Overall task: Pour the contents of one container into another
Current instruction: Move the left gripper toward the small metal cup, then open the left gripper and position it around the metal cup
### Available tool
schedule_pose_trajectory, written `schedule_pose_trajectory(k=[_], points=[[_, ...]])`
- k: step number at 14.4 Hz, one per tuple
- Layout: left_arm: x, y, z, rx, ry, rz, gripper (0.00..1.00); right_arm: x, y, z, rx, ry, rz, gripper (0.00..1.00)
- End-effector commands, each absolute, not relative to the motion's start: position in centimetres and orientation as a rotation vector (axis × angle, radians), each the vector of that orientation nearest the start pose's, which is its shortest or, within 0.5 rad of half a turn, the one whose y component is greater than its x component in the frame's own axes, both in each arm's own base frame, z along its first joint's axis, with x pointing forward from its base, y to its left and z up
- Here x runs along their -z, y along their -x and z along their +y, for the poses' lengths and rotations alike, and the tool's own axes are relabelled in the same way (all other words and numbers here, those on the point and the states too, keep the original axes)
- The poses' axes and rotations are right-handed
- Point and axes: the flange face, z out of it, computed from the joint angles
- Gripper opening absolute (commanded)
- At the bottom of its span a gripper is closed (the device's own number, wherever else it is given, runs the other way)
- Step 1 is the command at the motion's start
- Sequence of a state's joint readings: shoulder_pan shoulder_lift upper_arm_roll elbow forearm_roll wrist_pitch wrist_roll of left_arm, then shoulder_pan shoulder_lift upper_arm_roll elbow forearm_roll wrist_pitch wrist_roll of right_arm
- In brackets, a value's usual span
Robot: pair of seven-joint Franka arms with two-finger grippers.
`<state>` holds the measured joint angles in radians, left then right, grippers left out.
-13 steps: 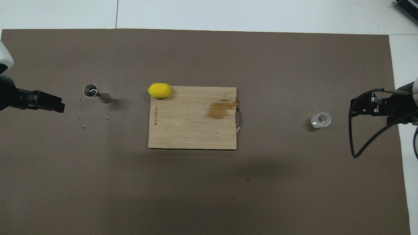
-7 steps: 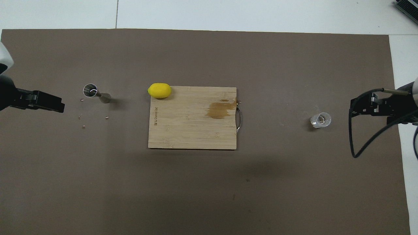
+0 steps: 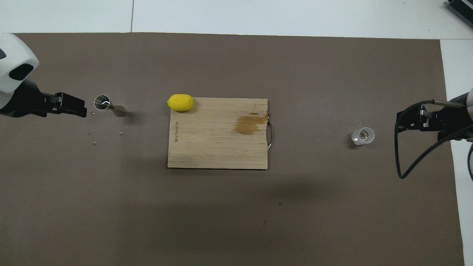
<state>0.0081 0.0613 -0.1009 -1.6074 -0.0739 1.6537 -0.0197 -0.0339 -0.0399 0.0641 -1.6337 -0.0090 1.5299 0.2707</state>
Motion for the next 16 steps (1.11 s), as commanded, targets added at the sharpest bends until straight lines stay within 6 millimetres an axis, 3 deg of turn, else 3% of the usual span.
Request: schedule_pose_trajectory(k=[1,2,5,7,9,10,13,16], points=[[-53.6,-60.3,-4.0,-0.158,3.308,-0.191,1.00,-61.4,-53.0,1.2,-0.099,3.140,0.366,1.00],[-52.9,-61.1,-2.7,-0.195,3.334,-0.399,1.00,-61.4,-53.0,1.2,-0.096,3.139,0.366,1.00],[-51.7,-61.1,0.1,-0.263,3.312,-0.687,1.00,-61.4,-53.0,1.2,-0.099,3.140,0.366,1.00],[-49.5,-61.8,2.0,-0.372,3.234,-1.121,1.00,-61.4,-53.0,1.2,-0.096,3.139,0.366,1.00],[-47.6,-62.8,4.2,-0.496,3.043,-1.662,1.00,-61.4,-53.0,1.2,-0.096,3.139,0.366,1.00],[-46.3,-63.1,5.5,-0.577,2.957,-1.836,1.00,-61.4,-53.0,1.2,-0.096,3.139,0.366,1.00],[-43.7,-62.8,8.4,-0.769,2.730,-2.299,1.00,-61.4,-53.0,1.2,-0.096,3.139,0.366,1.00],[-40.0,-61.2,10.0,-0.970,2.550,-2.604,1.00,-61.4,-53.0,1.2,-0.099,3.140,0.366,1.00]])
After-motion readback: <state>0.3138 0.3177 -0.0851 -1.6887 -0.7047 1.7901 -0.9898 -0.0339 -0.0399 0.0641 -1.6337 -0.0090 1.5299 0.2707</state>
